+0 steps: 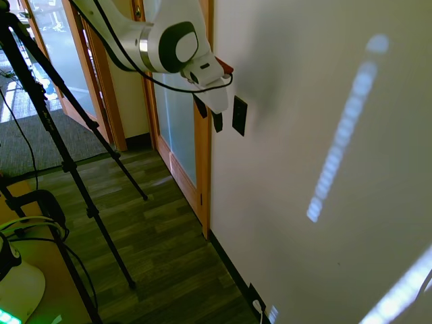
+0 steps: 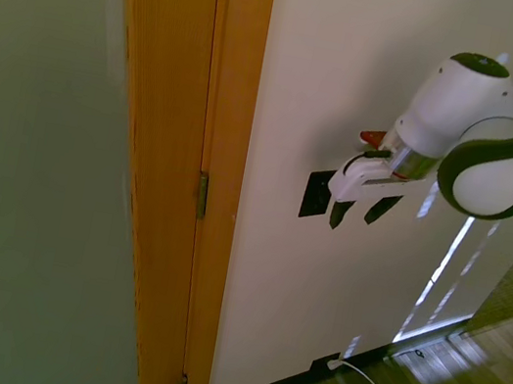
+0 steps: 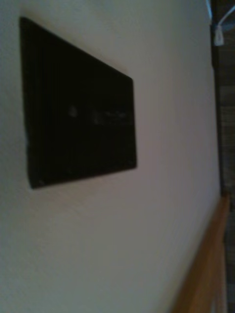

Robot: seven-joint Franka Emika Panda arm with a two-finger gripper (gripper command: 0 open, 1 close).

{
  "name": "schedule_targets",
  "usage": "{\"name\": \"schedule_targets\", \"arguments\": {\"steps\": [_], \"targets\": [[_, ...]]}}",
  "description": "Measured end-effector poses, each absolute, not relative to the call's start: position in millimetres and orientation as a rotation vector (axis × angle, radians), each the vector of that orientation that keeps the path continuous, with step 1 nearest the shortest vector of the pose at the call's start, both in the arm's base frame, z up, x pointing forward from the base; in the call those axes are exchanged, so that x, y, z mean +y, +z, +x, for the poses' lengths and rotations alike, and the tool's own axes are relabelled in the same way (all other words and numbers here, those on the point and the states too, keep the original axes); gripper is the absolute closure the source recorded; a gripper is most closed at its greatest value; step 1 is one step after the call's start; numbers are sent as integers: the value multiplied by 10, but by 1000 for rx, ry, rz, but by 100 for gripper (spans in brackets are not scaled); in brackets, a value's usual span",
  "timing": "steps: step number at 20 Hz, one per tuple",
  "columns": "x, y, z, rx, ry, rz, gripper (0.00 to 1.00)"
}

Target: Turn on the light

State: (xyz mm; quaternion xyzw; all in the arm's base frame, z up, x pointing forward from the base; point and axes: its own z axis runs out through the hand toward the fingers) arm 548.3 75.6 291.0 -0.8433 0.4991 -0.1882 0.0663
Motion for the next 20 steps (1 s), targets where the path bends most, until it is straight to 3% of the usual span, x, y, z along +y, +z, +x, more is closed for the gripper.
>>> {"name": "schedule_targets", "arguments": {"steps": [3,4,20], "targets": [[750,2913,5641,1572,-704,-2494,0],[811,2896,5683,1580,-734,-2483,100],[848,2801,5912,1624,-833,-2433,100]]}}
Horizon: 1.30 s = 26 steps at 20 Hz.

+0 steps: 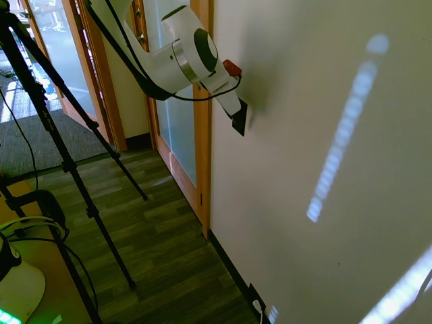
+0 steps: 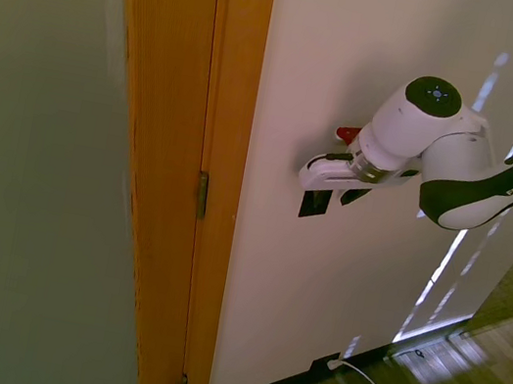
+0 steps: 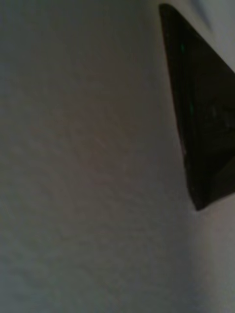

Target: Turn on the light

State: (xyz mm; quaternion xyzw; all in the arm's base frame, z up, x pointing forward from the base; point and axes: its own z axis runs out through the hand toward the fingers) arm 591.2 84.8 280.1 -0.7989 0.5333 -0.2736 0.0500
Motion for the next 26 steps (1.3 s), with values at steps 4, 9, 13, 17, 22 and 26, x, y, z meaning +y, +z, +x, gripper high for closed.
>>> {"name": "schedule_targets", "arguments": {"steps": [4,9,13,17,22,26], "targets": [[870,2805,5933,1614,-835,-2435,100],[895,2757,5966,1604,-833,-2440,100],[920,2632,5999,1588,-818,-2446,100],[924,2615,6013,1580,-816,-2441,100],[878,2679,5921,1540,-849,-2390,100],[867,2962,5762,1466,-947,-2331,0]]}}
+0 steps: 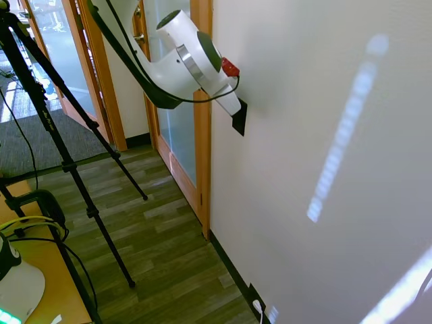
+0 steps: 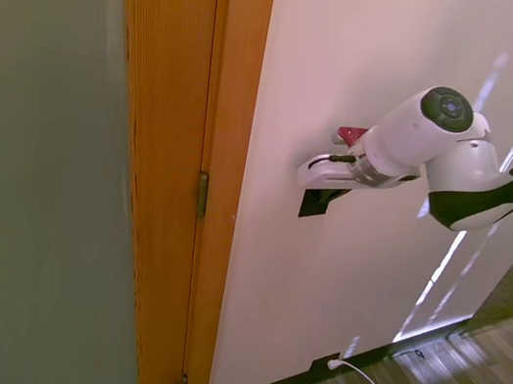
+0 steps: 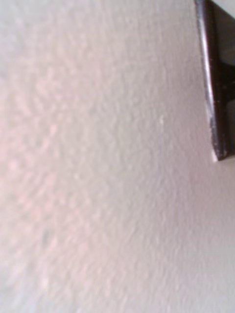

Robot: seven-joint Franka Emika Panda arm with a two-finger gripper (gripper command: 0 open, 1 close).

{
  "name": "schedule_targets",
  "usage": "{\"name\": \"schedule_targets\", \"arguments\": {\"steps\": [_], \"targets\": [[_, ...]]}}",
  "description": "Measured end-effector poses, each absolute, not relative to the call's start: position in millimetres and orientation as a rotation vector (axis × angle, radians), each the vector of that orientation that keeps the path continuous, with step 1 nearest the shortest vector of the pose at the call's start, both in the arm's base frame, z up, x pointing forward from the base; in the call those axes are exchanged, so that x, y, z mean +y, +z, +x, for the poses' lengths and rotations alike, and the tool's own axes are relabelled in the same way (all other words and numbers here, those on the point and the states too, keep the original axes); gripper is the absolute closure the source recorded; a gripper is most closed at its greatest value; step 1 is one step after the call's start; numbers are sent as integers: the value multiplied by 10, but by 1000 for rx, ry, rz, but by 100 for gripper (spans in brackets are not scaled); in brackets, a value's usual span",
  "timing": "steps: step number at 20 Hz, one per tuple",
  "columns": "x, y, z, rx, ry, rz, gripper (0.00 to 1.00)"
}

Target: Turn on the light

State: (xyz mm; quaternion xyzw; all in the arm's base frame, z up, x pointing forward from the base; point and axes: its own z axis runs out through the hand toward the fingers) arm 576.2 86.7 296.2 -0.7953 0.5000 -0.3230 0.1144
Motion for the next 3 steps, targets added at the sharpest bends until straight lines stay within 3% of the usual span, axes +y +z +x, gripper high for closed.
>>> {"name": "schedule_targets", "arguments": {"steps": [3], "targets": [[791,2897,5664,1442,-934,-2383,0]]}}
